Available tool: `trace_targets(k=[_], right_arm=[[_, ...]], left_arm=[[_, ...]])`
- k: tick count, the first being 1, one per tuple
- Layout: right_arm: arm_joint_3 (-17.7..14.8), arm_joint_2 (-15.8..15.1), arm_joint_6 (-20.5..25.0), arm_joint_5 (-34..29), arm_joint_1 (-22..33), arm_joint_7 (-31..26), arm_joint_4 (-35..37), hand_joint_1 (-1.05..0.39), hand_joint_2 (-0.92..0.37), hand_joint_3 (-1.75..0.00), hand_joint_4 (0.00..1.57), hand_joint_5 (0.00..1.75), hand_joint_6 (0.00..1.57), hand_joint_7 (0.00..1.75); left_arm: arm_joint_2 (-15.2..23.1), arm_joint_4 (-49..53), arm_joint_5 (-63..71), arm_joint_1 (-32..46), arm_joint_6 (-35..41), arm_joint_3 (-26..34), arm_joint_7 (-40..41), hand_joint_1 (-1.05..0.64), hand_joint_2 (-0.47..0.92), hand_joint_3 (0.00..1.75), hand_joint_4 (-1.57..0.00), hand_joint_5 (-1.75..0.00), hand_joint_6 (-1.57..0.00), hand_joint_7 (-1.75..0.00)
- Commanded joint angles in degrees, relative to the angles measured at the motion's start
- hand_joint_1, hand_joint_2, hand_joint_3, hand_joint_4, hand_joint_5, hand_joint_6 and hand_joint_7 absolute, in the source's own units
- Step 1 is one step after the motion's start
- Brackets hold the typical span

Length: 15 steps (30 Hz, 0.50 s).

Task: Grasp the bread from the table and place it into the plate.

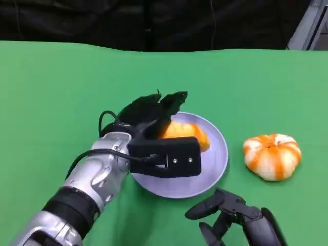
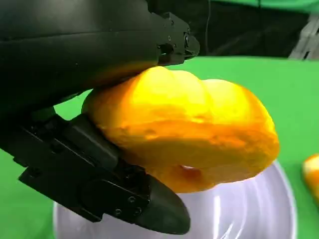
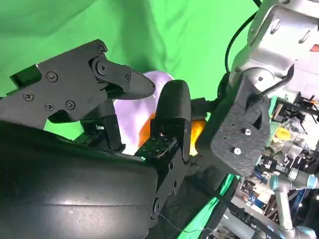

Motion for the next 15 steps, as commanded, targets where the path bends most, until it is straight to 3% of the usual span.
trace_targets(k=[1, 3, 4, 7, 9, 13, 15], right_arm=[[-0.2, -0.7, -0.2, -0.1, 0.2, -0.2, -0.5, -0.13, -0.65, -0.80, 0.72, 1.48, 0.68, 0.96], [-0.1, -0.7, -0.1, 0.0, 0.3, -0.1, -0.5, -0.13, -0.65, -0.80, 0.72, 1.48, 0.68, 0.96], [-0.1, -0.7, 0.0, 0.0, 0.3, 0.0, -0.7, -0.13, -0.65, -0.80, 0.72, 1.48, 0.68, 0.96], [-0.1, -0.7, 0.1, -0.3, 0.3, -0.2, -0.6, -0.13, -0.65, -0.79, 0.72, 1.49, 0.68, 0.96], [-0.1, -0.7, 0.2, -0.3, 0.3, -0.2, -0.6, -0.13, -0.65, -0.79, 0.72, 1.49, 0.68, 0.96], [0.1, -0.6, -0.1, -0.1, 0.4, -0.3, -0.6, -0.14, -0.65, -0.80, 0.72, 1.49, 0.68, 0.96], [0.0, -0.6, -0.1, 0.0, 0.4, -0.2, -0.6, -0.14, -0.65, -0.80, 0.72, 1.49, 0.68, 0.96]], left_arm=[[1.1, 0.5, -1.2, 0.9, -3.3, 0.8, 3.2, -0.20, 0.79, 0.03, -0.07, -0.04, -0.07, -0.04], [1.3, 1.5, -1.2, 1.0, -5.7, 0.7, 5.7, 0.00, 0.83, 0.04, -0.14, -0.09, -0.17, -0.07], [1.4, 2.1, -1.2, 0.9, -6.8, 0.6, 6.5, 0.06, 0.85, 0.05, -0.22, -0.15, -0.36, -0.08], [1.9, 3.9, -1.5, 0.4, -9.7, 0.6, 7.9, 0.09, 0.90, 0.11, -0.43, -0.26, -0.70, -0.10], [1.8, 4.8, -1.8, 0.1, -10.7, 0.9, 8.3, 0.08, 0.86, 0.24, -0.62, -0.20, -0.86, -0.04], [1.7, 5.1, -1.9, 0.0, -11.1, 1.2, 8.7, 0.05, 0.76, 0.50, -0.77, -0.10, -0.92, -0.01], [1.7, 4.7, -1.5, 0.1, -10.3, 1.1, 8.4, -0.19, 0.83, 0.21, -0.79, -0.05, -0.86, 0.00]])
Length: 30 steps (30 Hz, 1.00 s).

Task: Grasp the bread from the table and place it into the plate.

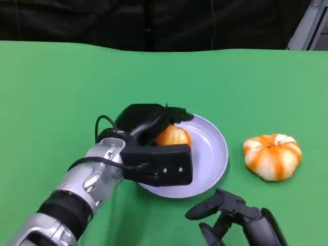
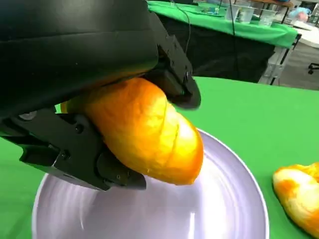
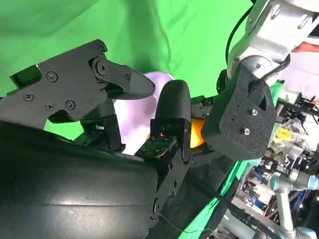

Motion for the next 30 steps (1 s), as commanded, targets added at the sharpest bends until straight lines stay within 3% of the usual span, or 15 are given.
trace_targets(k=[1, 3, 6, 10, 16, 19, 20, 22, 25, 30], right_arm=[[0.0, -0.5, -0.2, 0.0, 0.3, -0.2, -0.5, -0.14, -0.65, -0.80, 0.72, 1.49, 0.68, 0.96], [0.0, -0.5, -0.1, -0.2, 0.3, -0.2, -0.6, -0.14, -0.65, -0.80, 0.72, 1.49, 0.68, 0.96], [0.0, -0.6, -0.4, -0.2, 0.2, -0.3, -0.6, -0.14, -0.64, -0.80, 0.72, 1.49, 0.69, 0.96], [0.0, -0.7, -0.5, -0.1, 0.2, -0.2, -0.5, -0.13, -0.64, -0.81, 0.73, 1.49, 0.69, 0.96], [0.1, -0.6, 0.0, -0.2, 0.3, -0.1, -0.9, -0.13, -0.63, -0.82, 0.73, 1.49, 0.69, 0.96], [0.1, -0.6, -0.2, -0.2, 0.3, -0.2, -0.8, -0.13, -0.63, -0.82, 0.73, 1.48, 0.68, 0.96], [0.1, -0.6, -0.1, -0.3, 0.3, -0.2, -0.8, -0.13, -0.63, -0.82, 0.74, 1.49, 0.69, 0.96], [0.1, -0.6, -0.2, -0.3, 0.2, -0.3, -0.7, -0.12, -0.63, -0.82, 0.74, 1.49, 0.69, 0.96], [0.1, -0.5, 0.0, -0.3, 0.3, -0.3, -0.8, -0.12, -0.63, -0.83, 0.73, 1.49, 0.69, 0.97], [0.1, -0.6, -0.2, -0.3, 0.3, -0.3, -0.7, -0.12, -0.62, -0.83, 0.73, 1.49, 0.69, 0.96]], left_arm=[[0.9, -0.7, 0.4, -0.3, 1.3, 0.3, 0.2, -0.32, 0.87, 0.13, -0.77, -0.03, -0.80, 0.00], [1.2, -1.8, 1.2, -0.4, 3.8, -0.5, -2.3, -0.66, 0.91, 0.26, -0.55, -0.01, -0.57, 0.00], [1.6, -4.1, 2.7, -0.2, 7.6, -1.7, -5.6, -0.90, 0.92, 0.54, -0.24, 0.00, -0.28, 0.00], [1.9, -5.3, 3.5, 0.2, 9.8, -2.4, -7.7, -0.98, 0.92, 0.75, -0.10, 0.00, -0.12, 0.00], [2.1, -5.9, 3.2, 0.5, 10.6, -2.5, -7.7, -0.99, 0.92, 0.93, -0.12, -0.02, -0.11, -0.02], [2.0, -6.0, 3.6, 0.6, 10.5, -2.7, -6.3, -0.87, 0.92, 0.88, -0.15, -0.04, -0.13, -0.02], [2.0, -5.8, 3.9, 0.7, 10.2, -2.8, -5.4, -0.51, 0.88, 0.46, -0.17, -0.05, -0.14, -0.02], [1.9, -5.5, 4.1, 0.9, 9.7, -2.9, -3.8, -0.24, 0.88, 0.11, -0.16, -0.07, -0.15, -0.01], [1.9, -5.2, 4.0, 1.0, 9.6, -2.9, -3.2, -0.11, 0.88, 0.02, -0.15, -0.07, -0.15, -0.01], [1.9, -5.0, 4.4, 1.1, 9.7, -3.0, -2.6, -0.01, 0.89, 0.01, -0.10, -0.05, -0.15, 0.00]])
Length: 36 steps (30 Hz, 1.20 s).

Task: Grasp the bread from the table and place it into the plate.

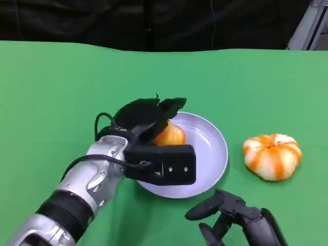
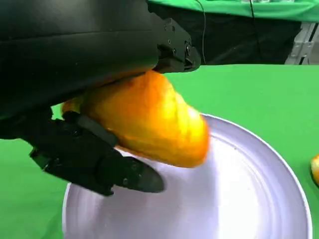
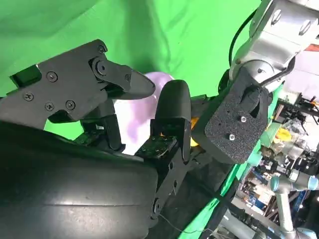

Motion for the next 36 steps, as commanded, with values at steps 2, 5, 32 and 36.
trace_targets(k=[2, 5, 32, 36], right_arm=[[0.0, -0.5, -0.1, -0.3, 0.2, -0.3, -0.6, -0.13, -0.62, -0.83, 0.73, 1.49, 0.69, 0.96], [0.0, -0.5, 0.0, -0.3, 0.2, -0.3, -0.7, -0.14, -0.63, -0.83, 0.73, 1.49, 0.69, 0.96], [0.2, -0.4, 0.3, -0.6, 0.6, -0.2, -1.3, -0.15, -0.62, -0.84, 0.73, 1.49, 0.69, 0.97], [0.3, -0.4, 0.6, -0.8, 0.6, 0.0, -1.5, -0.15, -0.62, -0.84, 0.73, 1.49, 0.68, 0.97]], left_arm=[[0.8, 0.3, 0.6, 0.5, -0.1, 0.0, 1.1, -0.11, 0.87, 0.01, -0.09, -0.05, -0.15, 0.00], [0.7, -0.1, 0.7, 0.6, 0.3, 0.1, 0.9, -0.30, 0.84, 0.01, -0.07, -0.05, -0.13, 0.00], [-0.8, -1.4, -5.2, 1.9, -1.4, 3.9, 1.7, -0.20, 0.88, 0.09, -0.08, -0.27, -0.21, -0.01], [-0.4, -1.2, -4.2, 1.9, -2.2, 3.3, 2.8, -0.05, 0.92, 0.06, 0.00, -0.32, -0.22, -0.01]])
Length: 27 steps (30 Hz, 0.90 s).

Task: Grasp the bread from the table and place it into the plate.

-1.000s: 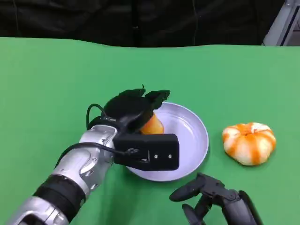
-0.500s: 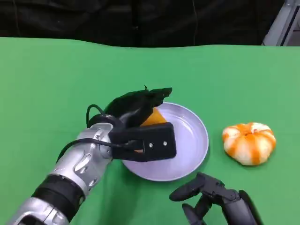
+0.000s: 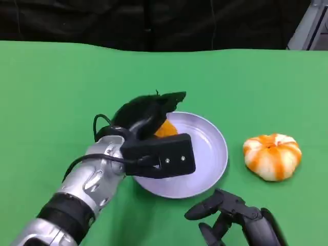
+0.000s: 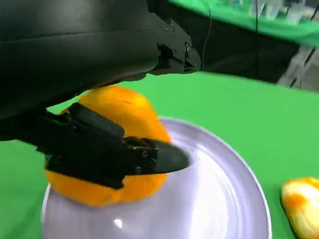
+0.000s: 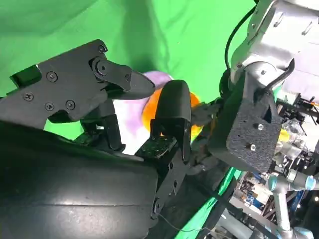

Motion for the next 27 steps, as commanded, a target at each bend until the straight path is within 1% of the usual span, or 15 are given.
trace_targets(k=[1, 7, 8, 11, 12, 13, 14, 15, 16, 18, 20, 21, 25, 27], right_arm=[[0.2, -0.4, 0.2, 0.0, 0.4, -0.1, -0.8, -0.15, -0.63, -0.84, 0.73, 1.49, 0.68, 0.97], [0.3, -0.3, 0.4, -0.1, 0.4, -0.1, -0.8, -0.14, -0.62, -0.84, 0.73, 1.50, 0.69, 0.97], [0.3, -0.3, 0.5, -0.2, 0.4, -0.1, -0.8, -0.14, -0.62, -0.84, 0.73, 1.50, 0.69, 0.97], [0.3, -0.3, 0.4, -0.2, 0.3, -0.2, -0.7, -0.14, -0.62, -0.84, 0.74, 1.50, 0.69, 0.97], [0.3, -0.3, 0.4, -0.2, 0.3, -0.2, -0.7, -0.14, -0.62, -0.84, 0.73, 1.50, 0.69, 0.97], [0.3, -0.3, 0.4, -0.2, 0.3, -0.2, -0.7, -0.14, -0.62, -0.84, 0.73, 1.50, 0.69, 0.97], [0.3, -0.3, 0.3, -0.2, 0.3, -0.2, -0.7, -0.14, -0.62, -0.84, 0.73, 1.50, 0.69, 0.97], [0.3, -0.3, 0.3, -0.2, 0.3, -0.2, -0.6, -0.14, -0.62, -0.84, 0.73, 1.50, 0.69, 0.97], [0.3, -0.3, 0.4, -0.3, 0.3, -0.2, -0.7, -0.14, -0.62, -0.84, 0.73, 1.49, 0.69, 0.97], [0.3, -0.3, 0.4, -0.3, 0.3, -0.2, -0.8, -0.14, -0.62, -0.83, 0.73, 1.50, 0.69, 0.97], [0.3, -0.3, 0.4, -0.3, 0.3, -0.1, -0.8, -0.14, -0.62, -0.83, 0.73, 1.49, 0.69, 0.97], [0.2, -0.3, 0.4, -0.2, 0.3, -0.1, -0.7, -0.14, -0.62, -0.83, 0.73, 1.49, 0.69, 0.97], [0.4, -0.2, 0.4, -0.4, 0.4, -0.3, -0.7, -0.14, -0.62, -0.84, 0.73, 1.49, 0.69, 0.97], [0.4, -0.1, 0.2, -0.3, 0.3, -0.4, -0.5, -0.14, -0.62, -0.84, 0.73, 1.49, 0.69, 0.98]], left_arm=[[1.0, 0.2, 1.1, 0.5, -1.1, -0.6, 1.4, -0.04, 0.92, 0.06, 0.00, -0.32, -0.22, -0.01], [1.1, 0.2, 1.0, 0.5, -1.6, -0.6, 0.9, -0.01, 0.89, 0.05, 0.00, -0.30, -0.24, -0.01], [1.1, 0.2, 0.9, 0.5, -1.8, -0.5, 0.9, -0.03, 0.89, 0.05, 0.00, -0.31, -0.24, -0.02], [1.1, 0.0, 0.0, 0.6, -2.3, -0.1, 0.2, -0.17, 0.90, 0.05, 0.00, -0.32, -0.25, -0.01], [1.0, 0.0, -0.4, 0.5, -2.6, 0.0, -0.2, -0.50, 0.91, 0.37, 0.00, -0.34, -0.24, -0.01], [1.1, -0.1, -0.7, 0.5, -2.7, 0.1, -0.5, -0.62, 0.92, 0.49, 0.00, -0.34, -0.24, -0.01], [1.1, -0.2, -1.2, 0.5, -2.9, 0.3, -0.9, -0.67, 0.92, 0.55, 0.00, -0.34, -0.24, -0.01], [1.1, -0.2, -1.5, 0.5, -3.0, 0.4, -1.2, -0.78, 0.92, 0.71, 0.00, -0.36, -0.25, -0.01], [1.1, -0.3, -1.8, 0.5, -3.0, 0.5, -1.5, -0.82, 0.92, 0.77, 0.00, -0.37, -0.26, -0.02], [1.0, -0.5, -2.0, 0.5, -2.9, 0.7, -1.9, -0.84, 0.92, 0.82, 0.00, -0.39, -0.28, -0.02], [0.9, -0.7, -2.0, 0.6, -2.7, 0.8, -1.8, -0.84, 0.92, 0.82, 0.00, -0.40, -0.28, -0.03], [0.9, -0.8, -1.9, 0.6, -2.5, 0.9, -1.7, -0.75, 0.92, 0.64, 0.00, -0.42, -0.24, -0.02], [0.8, -1.2, -2.5, 1.3, -3.8, 1.7, -0.1, -0.64, 0.92, 0.41, -0.01, -0.44, -0.20, -0.01], [1.0, -2.3, -3.5, 2.2, -5.2, 2.8, 1.0, -0.62, 0.92, 0.36, -0.01, -0.47, -0.21, -0.01]])
